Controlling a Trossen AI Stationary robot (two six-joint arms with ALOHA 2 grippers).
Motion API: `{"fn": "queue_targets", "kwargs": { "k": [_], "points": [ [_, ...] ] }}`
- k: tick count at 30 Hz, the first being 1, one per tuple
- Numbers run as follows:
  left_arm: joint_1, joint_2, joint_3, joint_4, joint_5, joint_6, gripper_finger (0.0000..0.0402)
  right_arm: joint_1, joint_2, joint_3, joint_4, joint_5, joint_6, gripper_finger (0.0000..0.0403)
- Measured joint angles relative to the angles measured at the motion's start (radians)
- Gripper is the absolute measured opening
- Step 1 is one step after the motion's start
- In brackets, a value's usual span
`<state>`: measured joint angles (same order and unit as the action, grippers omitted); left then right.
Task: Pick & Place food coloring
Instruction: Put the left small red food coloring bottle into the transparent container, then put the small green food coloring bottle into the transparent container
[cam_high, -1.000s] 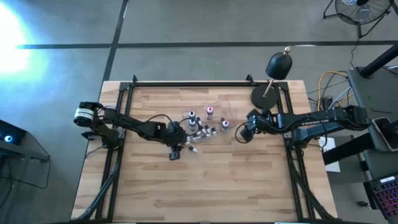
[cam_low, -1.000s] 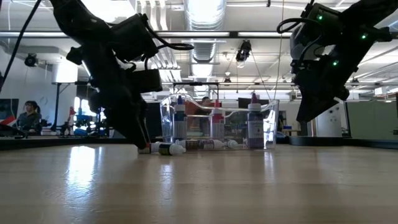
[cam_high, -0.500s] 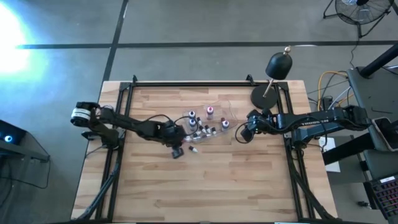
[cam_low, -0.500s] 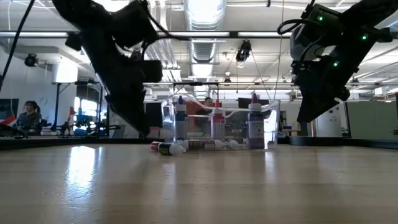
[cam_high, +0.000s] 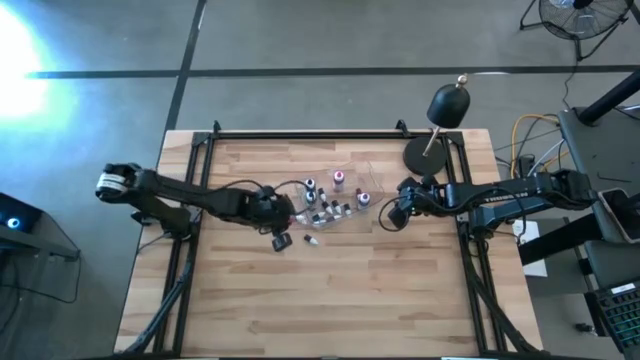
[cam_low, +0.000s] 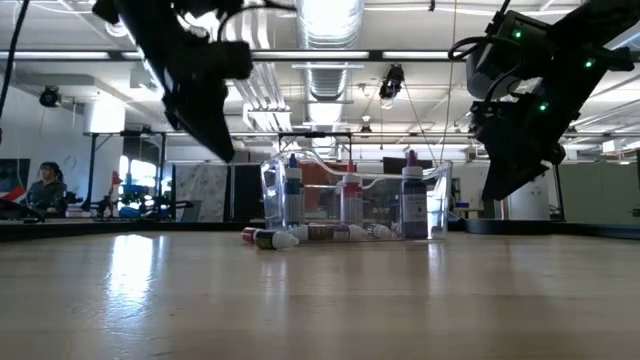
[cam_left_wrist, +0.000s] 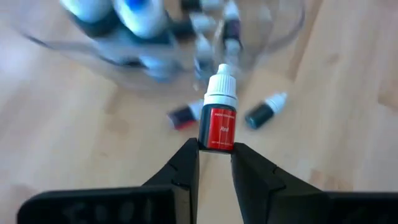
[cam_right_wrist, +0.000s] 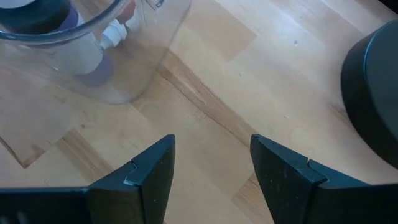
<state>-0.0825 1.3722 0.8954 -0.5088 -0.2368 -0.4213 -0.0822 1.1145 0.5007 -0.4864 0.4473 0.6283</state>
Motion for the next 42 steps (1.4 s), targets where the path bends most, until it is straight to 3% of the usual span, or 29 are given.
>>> {"fn": "queue_targets", "kwargs": {
  "k": [3,7,12,17,20,23,27,31,34,38,42],
  "points": [
    [0.000,-0.057,0.051,-0.055,-0.066,-0.009,0.0051,0.000,0.000,0.000,0.000,0.000,0.000,0.0203],
    [0.021,-0.100,0.104,0.065,-0.158,0.039,0.0051,0.000,0.000,0.000,0.004,0.000,0.001,0.0203],
    [0.110,-0.033,0.132,0.194,-0.121,0.041,0.0059,0.000,0.000,-0.001,0.007,0.005,0.001,0.0203],
    [0.133,0.058,0.206,0.183,-0.111,0.041,0.0108,0.000,0.000,-0.002,0.007,0.006,0.001,0.0203],
    [0.126,0.090,0.270,0.130,-0.171,0.073,0.0140,0.000,0.000,-0.002,0.007,0.008,0.001,0.0203],
    [0.115,0.097,0.354,-0.025,-0.217,0.075,0.0163,0.000,0.000,-0.003,0.007,0.008,0.001,0.0203],
    [0.084,0.088,0.431,-0.285,-0.138,0.054,0.0169,0.000,0.000,-0.004,0.008,0.009,0.000,0.0203],
    [0.012,0.081,0.387,-0.361,-0.033,0.117,0.0169,0.000,0.000,-0.010,0.017,0.026,0.000,0.0203],
    [-0.061,0.092,0.296,-0.273,0.031,0.225,0.0169,0.000,0.000,-0.014,0.031,0.027,0.000,0.0203],
    [-0.138,0.132,0.139,0.024,0.037,0.381,0.0169,0.000,0.000,-0.015,0.031,0.027,0.000,0.0203],
    [-0.143,0.200,0.049,0.258,0.027,0.410,0.0169,0.001,0.000,-0.015,0.031,0.021,0.000,0.0203]
  ]
}}
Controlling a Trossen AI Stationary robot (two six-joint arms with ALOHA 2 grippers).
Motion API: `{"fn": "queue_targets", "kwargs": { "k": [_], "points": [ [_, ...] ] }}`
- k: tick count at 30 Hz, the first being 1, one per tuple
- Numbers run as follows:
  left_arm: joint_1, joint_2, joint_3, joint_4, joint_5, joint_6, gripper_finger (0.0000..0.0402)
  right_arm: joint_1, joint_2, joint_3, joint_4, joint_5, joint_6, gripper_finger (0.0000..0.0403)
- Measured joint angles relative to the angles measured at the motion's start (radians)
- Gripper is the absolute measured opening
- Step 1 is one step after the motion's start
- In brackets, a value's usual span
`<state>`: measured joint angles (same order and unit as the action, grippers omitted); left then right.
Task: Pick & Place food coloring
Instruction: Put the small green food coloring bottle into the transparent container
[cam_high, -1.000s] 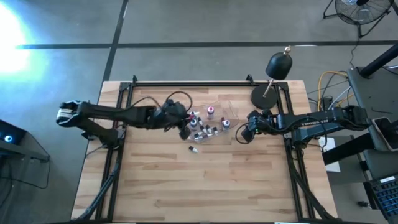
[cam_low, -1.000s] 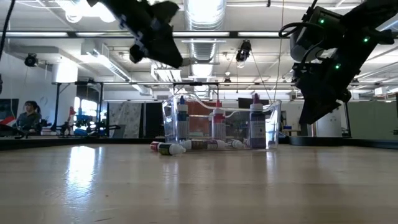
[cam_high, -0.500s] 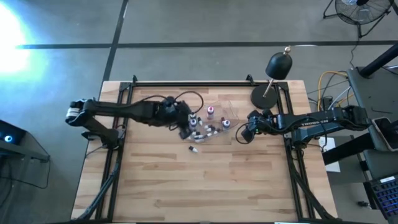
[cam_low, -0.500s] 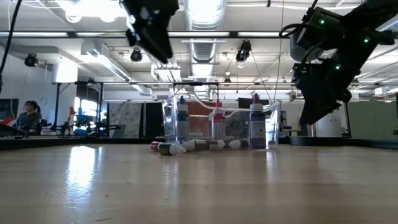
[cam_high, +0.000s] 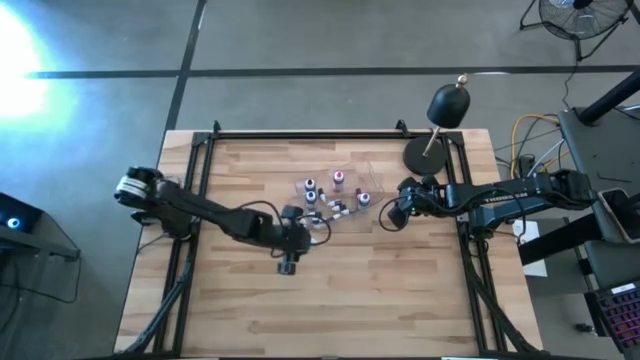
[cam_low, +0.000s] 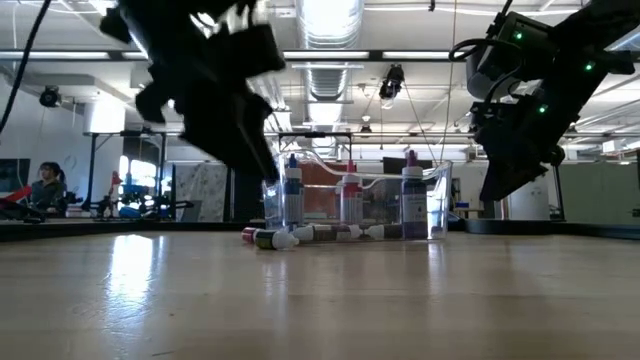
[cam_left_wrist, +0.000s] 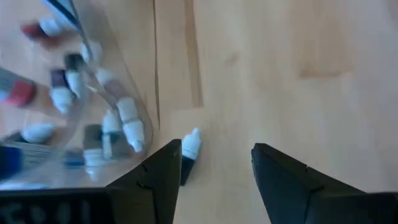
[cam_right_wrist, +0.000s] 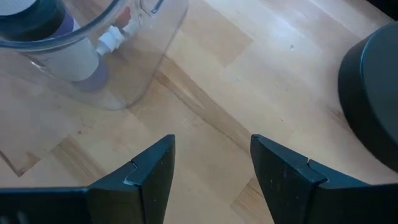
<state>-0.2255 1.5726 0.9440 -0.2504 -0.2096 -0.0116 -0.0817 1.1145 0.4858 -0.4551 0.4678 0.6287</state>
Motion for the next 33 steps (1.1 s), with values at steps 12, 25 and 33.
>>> {"fn": "queue_targets", "kwargs": {
  "k": [12,25,33],
  "points": [
    [0.049,0.194,0.053,0.024,-0.016,0.037,0.0170,0.000,0.000,0.000,-0.006,-0.061,0.000,0.0203],
    [0.053,0.209,0.062,-0.002,0.021,0.002,0.0169,0.000,0.000,0.000,-0.007,-0.068,0.000,0.0203],
    [0.054,0.213,0.055,-0.046,0.093,-0.141,0.0167,0.001,0.000,0.000,-0.006,-0.068,0.000,0.0203]
  ]
}}
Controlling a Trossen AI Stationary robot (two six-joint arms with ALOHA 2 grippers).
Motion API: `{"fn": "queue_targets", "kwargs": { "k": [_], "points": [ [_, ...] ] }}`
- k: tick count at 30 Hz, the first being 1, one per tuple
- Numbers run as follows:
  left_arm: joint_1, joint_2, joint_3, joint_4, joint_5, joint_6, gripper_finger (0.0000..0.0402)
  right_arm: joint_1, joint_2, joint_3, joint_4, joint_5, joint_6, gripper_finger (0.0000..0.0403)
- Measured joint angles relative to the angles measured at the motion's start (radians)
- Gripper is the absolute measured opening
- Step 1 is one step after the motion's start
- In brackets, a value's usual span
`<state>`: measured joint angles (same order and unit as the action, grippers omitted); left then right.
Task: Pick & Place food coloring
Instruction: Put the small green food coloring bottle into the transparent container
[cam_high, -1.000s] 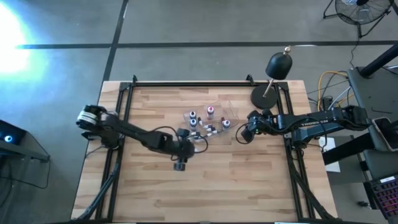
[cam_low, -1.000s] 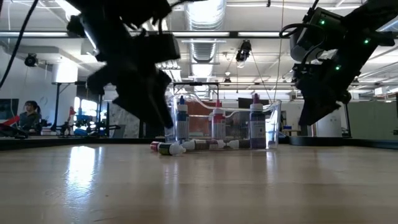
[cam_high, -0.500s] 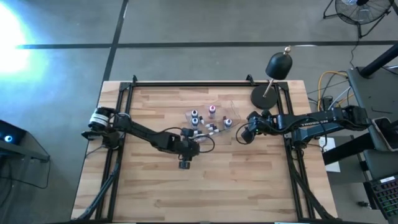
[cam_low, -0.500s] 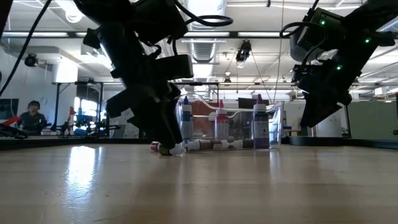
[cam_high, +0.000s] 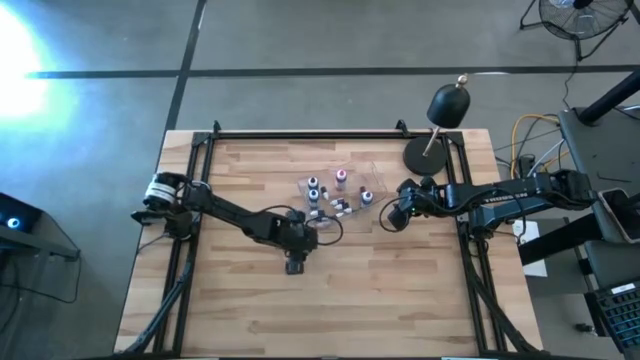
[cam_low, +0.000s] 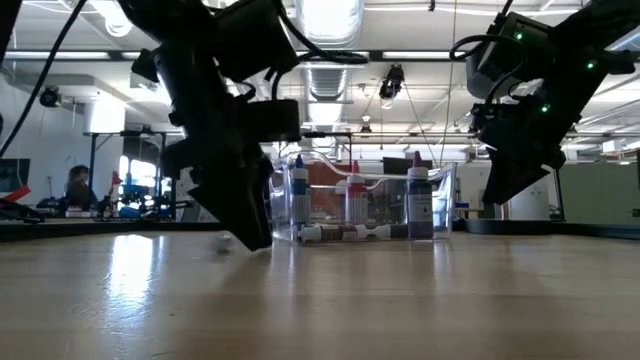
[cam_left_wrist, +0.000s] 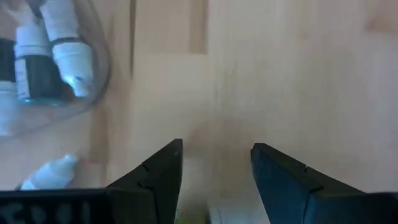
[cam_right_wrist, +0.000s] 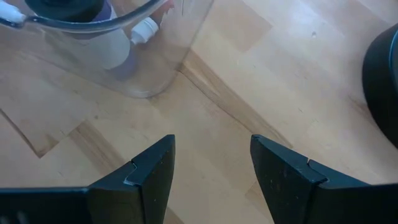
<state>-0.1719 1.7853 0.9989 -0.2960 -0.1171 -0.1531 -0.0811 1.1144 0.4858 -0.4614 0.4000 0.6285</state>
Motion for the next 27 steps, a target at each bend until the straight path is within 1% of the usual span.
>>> {"fn": "queue_targets", "kwargs": {
  "k": [2,4,10,11,13,15,18,20,21,23,24,26,27],
  "points": [
    [-0.001,-0.002,0.002,-0.003,0.027,-0.048,0.0167,0.000,0.000,0.000,0.000,0.000,0.000,0.0203],
    [-0.011,-0.002,0.001,-0.010,0.009,-0.074,0.0167,0.000,0.000,0.000,0.000,0.000,0.000,0.0203],
    [-0.033,-0.004,0.001,-0.026,-0.057,-0.059,0.0167,0.000,0.000,0.000,0.002,0.001,0.000,0.0203],
    [-0.034,-0.009,0.002,-0.035,-0.075,-0.070,0.0167,0.000,0.000,0.000,0.002,0.002,0.000,0.0203],
    [-0.035,-0.027,0.008,-0.078,-0.148,-0.137,0.0167,0.000,0.000,0.000,0.002,0.003,0.000,0.0203],
    [-0.036,-0.062,0.022,-0.133,-0.244,-0.251,0.0167,0.000,0.000,0.000,0.002,0.003,0.000,0.0203],
    [-0.045,-0.143,0.023,-0.292,-0.396,-0.447,0.0167,0.000,0.000,-0.001,0.005,0.004,0.000,0.0203],
    [-0.054,-0.202,0.008,-0.421,-0.482,-0.635,0.0167,0.000,0.000,-0.003,0.004,0.012,-0.001,0.0203],
    [-0.050,-0.230,-0.001,-0.498,-0.500,-0.760,0.0167,0.000,0.000,-0.004,0.006,0.020,-0.001,0.0203],
    [-0.026,-0.282,-0.032,-0.584,-0.478,-1.030,0.0167,-0.001,0.000,-0.008,0.005,0.035,-0.002,0.0203],
    [-0.007,-0.305,-0.054,-0.598,-0.437,-1.146,0.0167,-0.001,0.000,-0.009,0.007,0.047,-0.003,0.0203],
    [0.030,-0.348,-0.105,-0.571,-0.321,-1.330,0.0167,-0.002,0.000,-0.013,0.012,0.061,-0.002,0.0203],
    [0.043,-0.366,-0.129,-0.530,-0.278,-1.394,0.0167,-0.002,0.000,-0.014,0.014,0.071,-0.002,0.0203]
  ]
}}
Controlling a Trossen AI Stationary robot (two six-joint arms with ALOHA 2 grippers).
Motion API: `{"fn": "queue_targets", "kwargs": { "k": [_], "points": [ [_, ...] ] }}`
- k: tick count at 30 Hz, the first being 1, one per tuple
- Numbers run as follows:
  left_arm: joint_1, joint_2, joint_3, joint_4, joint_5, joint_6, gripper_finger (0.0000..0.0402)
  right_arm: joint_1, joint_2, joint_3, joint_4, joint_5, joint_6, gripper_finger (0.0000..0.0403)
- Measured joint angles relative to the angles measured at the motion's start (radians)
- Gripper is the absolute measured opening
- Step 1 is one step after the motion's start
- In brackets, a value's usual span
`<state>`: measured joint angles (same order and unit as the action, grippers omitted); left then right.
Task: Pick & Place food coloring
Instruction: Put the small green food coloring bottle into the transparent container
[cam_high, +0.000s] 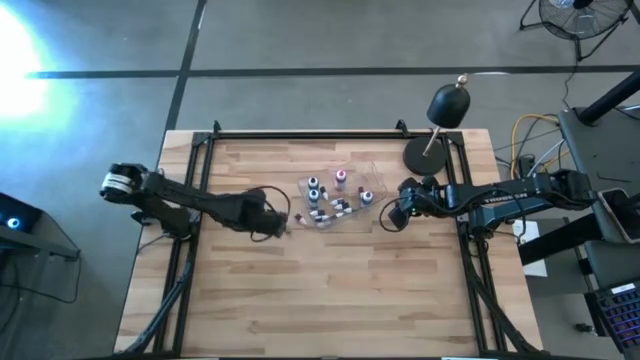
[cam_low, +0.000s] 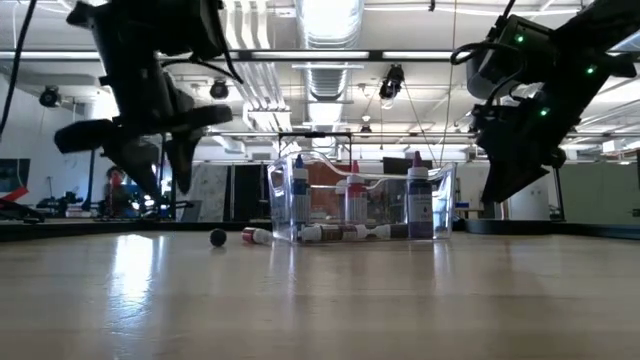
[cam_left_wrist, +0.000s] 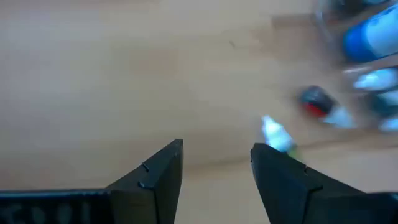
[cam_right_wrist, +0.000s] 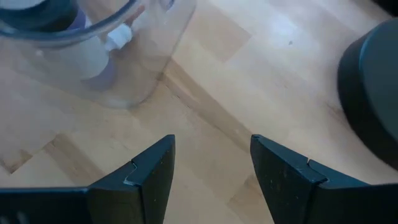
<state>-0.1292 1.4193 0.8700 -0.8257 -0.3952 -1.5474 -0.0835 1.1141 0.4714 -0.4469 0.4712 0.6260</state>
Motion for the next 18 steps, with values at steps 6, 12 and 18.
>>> {"fn": "queue_targets", "kwargs": {
  "k": [6,12,18],
  "points": [
    [0.046,-0.025,-0.128,0.373,0.022,-0.120,0.0167,-0.006,0.000,-0.010,0.055,0.003,0.000,0.0203],
    [0.085,0.086,-0.122,0.434,0.033,-0.132,0.0167,-0.005,0.000,-0.015,0.065,0.003,0.003,0.0203],
    [0.115,0.195,-0.023,0.435,0.038,-0.095,0.0167,-0.005,0.000,-0.019,0.065,0.002,0.003,0.0203]
  ]
}}
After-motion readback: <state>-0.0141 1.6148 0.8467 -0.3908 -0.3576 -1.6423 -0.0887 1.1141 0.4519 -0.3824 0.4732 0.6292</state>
